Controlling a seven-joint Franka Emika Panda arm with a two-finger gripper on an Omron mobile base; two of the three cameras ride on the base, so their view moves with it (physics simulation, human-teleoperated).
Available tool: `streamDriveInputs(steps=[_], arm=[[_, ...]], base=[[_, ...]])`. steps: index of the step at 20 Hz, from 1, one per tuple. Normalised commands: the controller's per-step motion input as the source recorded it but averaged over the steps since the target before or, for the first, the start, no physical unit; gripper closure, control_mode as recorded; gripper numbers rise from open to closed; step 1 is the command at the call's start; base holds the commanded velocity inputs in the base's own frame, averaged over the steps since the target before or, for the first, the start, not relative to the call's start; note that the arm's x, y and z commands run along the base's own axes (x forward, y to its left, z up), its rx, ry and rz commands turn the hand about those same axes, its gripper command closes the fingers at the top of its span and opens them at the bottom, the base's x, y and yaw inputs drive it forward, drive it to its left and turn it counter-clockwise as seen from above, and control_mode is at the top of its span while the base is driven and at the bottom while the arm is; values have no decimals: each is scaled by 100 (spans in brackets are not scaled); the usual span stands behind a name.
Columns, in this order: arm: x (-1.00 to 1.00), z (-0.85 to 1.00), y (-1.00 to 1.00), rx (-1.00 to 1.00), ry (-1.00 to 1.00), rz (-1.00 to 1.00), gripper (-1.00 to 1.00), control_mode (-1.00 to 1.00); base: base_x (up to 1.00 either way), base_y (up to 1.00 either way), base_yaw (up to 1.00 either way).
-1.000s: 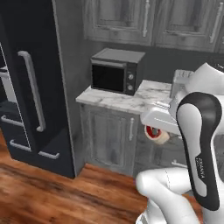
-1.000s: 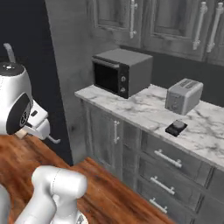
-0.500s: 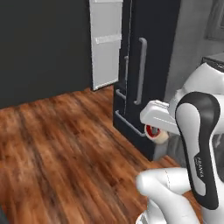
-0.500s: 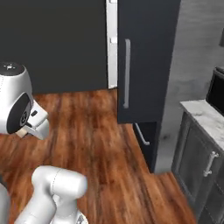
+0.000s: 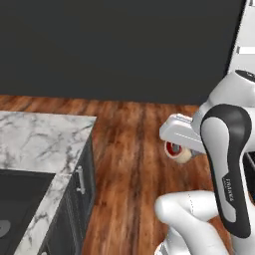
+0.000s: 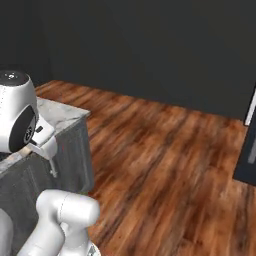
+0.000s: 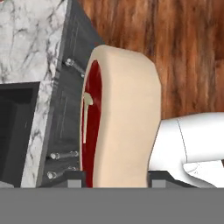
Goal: Take the steak from the fridge and place it on the digital scale on the counter by the fridge. Wait a few seconds for a reading, then move it to the plate on the dining counter.
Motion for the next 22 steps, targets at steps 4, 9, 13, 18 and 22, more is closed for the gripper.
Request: streamDriveInputs(steps=[4,9,13,18,22], arm=[[0,0,0,0,0,0,100,100],[0,0,0,0,0,0,100,100],[0,0,0,0,0,0,100,100],[0,0,0,0,0,0,100,100],[0,0,0,0,0,0,100,100]], base=[[-26,0,86],[-28,0,87],[-23,-4,85],[-2,-59,61],[14,-100,34]])
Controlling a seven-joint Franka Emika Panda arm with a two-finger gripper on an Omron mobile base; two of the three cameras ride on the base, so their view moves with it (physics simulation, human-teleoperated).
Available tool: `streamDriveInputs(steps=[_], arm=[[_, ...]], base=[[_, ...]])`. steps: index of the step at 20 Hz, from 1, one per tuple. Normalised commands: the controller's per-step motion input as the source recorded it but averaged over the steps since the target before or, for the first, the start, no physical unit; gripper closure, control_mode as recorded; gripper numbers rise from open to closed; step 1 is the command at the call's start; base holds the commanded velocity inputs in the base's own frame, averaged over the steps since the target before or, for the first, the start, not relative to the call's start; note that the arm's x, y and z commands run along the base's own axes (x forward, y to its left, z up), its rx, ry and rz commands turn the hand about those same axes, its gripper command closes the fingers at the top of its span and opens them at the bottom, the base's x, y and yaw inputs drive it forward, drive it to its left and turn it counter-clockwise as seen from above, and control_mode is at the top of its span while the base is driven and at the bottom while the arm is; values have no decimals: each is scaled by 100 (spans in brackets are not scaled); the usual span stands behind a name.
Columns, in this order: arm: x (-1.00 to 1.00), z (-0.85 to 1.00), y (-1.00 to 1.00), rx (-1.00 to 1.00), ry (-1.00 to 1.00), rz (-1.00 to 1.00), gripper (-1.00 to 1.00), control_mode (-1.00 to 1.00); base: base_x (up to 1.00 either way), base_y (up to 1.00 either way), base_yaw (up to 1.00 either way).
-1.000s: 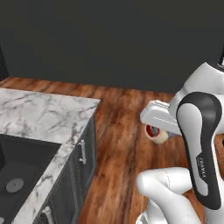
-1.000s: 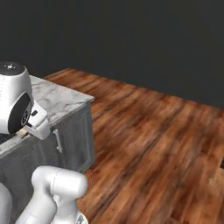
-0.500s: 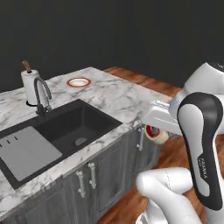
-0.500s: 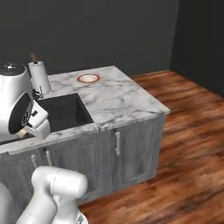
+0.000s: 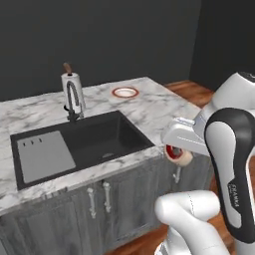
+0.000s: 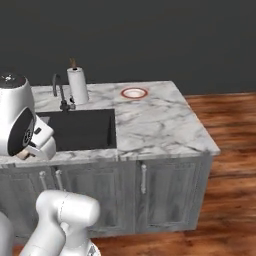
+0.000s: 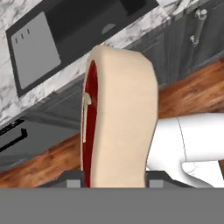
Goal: Take the steak from the fridge and place it on the digital scale on the counter by the fridge. Wait a few seconds for a reading, then move it to the plate on the dining counter.
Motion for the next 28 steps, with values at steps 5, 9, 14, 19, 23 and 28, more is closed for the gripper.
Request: streamDriveInputs(steps=[5,9,14,19,23,28], arm=[[0,0,0,0,0,0,100,100],[0,0,0,0,0,0,100,100],[0,0,0,0,0,0,100,100],[0,0,0,0,0,0,100,100],[0,0,0,0,0,0,100,100],[0,0,0,0,0,0,100,100]], base=[[38,-100,27],[59,-100,22],[46,-100,22],[39,-100,22],[44,-100,24],[53,-100,29]])
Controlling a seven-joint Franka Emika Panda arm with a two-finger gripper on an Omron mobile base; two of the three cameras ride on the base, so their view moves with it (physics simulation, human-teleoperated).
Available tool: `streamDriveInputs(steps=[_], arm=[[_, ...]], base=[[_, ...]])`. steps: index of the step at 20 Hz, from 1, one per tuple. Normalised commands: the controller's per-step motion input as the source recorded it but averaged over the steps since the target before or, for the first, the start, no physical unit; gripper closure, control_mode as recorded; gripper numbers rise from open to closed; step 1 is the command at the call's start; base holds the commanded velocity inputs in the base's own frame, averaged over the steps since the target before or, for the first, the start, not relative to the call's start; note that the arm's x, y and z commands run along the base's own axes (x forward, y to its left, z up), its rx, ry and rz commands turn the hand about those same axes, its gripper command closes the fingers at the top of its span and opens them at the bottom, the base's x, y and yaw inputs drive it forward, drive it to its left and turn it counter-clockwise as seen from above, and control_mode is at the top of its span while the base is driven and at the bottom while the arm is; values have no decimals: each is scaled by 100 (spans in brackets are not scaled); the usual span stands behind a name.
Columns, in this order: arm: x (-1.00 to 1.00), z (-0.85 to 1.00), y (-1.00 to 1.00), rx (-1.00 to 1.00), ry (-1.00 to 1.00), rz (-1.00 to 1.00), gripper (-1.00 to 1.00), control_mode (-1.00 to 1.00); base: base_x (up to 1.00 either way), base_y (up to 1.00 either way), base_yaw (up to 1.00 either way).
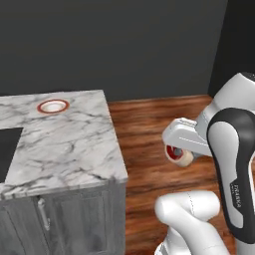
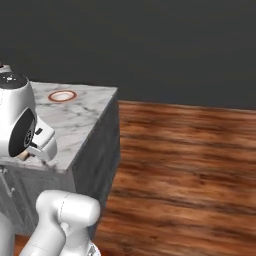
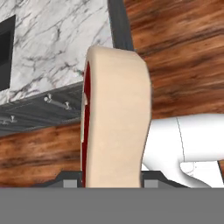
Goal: Take the steak from the fridge and place it on the digital scale on the counter by the fridge. Wait a few seconds for a reading, then move it to the plate on the dining counter.
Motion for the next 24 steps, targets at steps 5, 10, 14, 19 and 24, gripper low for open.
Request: streamDriveInputs(steps=[5,10,14,19,24], arm=[[0,0,0,0,0,0,100,100],[0,0,0,0,0,0,100,100],[0,0,0,0,0,0,100,100],[0,0,0,0,0,0,100,100],[0,0,0,0,0,0,100,100]], base=[[65,-100,36],[51,-100,43],[44,-97,50],[44,-85,55],[45,-78,57]])
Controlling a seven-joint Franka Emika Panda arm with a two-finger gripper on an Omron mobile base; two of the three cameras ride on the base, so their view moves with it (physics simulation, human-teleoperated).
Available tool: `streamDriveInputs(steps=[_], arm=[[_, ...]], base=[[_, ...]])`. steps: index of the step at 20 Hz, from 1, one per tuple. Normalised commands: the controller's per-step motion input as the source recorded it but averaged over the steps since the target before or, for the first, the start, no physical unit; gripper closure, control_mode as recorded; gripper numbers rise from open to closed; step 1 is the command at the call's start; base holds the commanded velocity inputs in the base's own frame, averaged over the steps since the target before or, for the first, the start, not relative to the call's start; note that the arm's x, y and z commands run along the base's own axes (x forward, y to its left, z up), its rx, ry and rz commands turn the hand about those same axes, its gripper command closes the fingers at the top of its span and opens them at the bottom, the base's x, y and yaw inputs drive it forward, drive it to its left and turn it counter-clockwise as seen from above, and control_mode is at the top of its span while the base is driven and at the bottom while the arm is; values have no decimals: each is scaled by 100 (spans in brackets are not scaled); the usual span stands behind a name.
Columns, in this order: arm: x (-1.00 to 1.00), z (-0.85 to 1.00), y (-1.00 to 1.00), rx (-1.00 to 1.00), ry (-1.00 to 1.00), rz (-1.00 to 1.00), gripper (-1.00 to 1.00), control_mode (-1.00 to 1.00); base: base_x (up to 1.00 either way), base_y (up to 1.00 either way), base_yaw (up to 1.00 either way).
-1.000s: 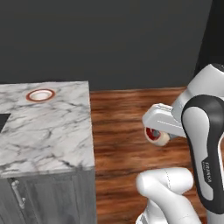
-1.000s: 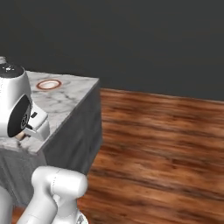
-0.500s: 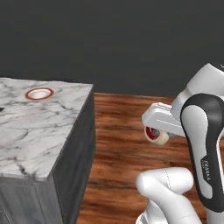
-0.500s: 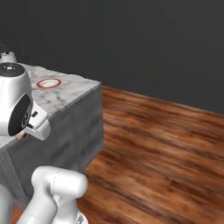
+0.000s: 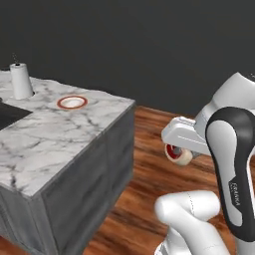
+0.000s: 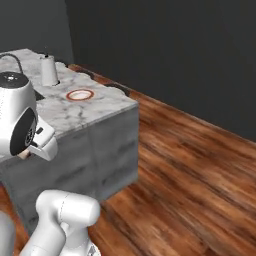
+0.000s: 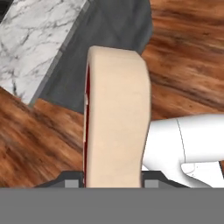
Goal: Take the steak from the fridge and place it on the digital scale on the counter by the fridge. Wait a few seconds for a reading, then move it to the plate on the dining counter.
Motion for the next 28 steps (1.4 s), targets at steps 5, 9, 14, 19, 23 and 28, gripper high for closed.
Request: streamDriveInputs(steps=[5,9,14,19,23,28], arm=[[0,0,0,0,0,0,100,100],[0,0,0,0,0,0,100,100],[0,0,0,0,0,0,100,100],[0,0,0,0,0,0,100,100],[0,0,0,0,0,0,100,100],[0,0,0,0,0,0,100,100]], base=[[48,-78,57],[45,-83,55],[43,-91,52],[48,-88,48],[66,-66,44],[80,-43,38]])
